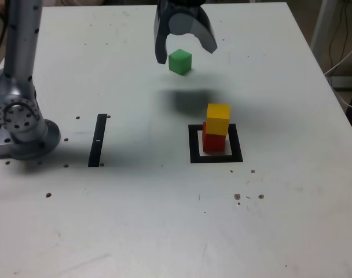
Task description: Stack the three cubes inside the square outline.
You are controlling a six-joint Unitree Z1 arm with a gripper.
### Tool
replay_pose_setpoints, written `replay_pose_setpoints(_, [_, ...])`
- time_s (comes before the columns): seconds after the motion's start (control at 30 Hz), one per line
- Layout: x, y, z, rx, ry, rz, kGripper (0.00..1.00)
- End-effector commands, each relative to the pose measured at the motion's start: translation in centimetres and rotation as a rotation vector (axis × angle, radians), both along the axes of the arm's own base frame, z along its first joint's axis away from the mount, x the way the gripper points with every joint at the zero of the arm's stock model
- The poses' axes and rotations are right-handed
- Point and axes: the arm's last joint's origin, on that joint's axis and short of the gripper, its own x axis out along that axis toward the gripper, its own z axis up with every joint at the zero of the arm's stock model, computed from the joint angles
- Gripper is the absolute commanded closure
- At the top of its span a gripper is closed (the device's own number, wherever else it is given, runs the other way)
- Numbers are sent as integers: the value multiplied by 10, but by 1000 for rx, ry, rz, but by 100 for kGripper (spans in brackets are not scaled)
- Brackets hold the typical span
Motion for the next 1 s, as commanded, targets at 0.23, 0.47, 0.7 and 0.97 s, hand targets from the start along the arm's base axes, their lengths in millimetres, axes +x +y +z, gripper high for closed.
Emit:
replay_pose_setpoints(0.23, [3,49,-20,-20,37,-11,1])
replay_pose_setpoints(0.47, [4,73,-32,-46,53,-23,1])
replay_pose_setpoints(0.7, [9,87,-34,-38,31,82,1])
replay_pose_setpoints(0.97, [10,94,-42,-6,35,350,1])
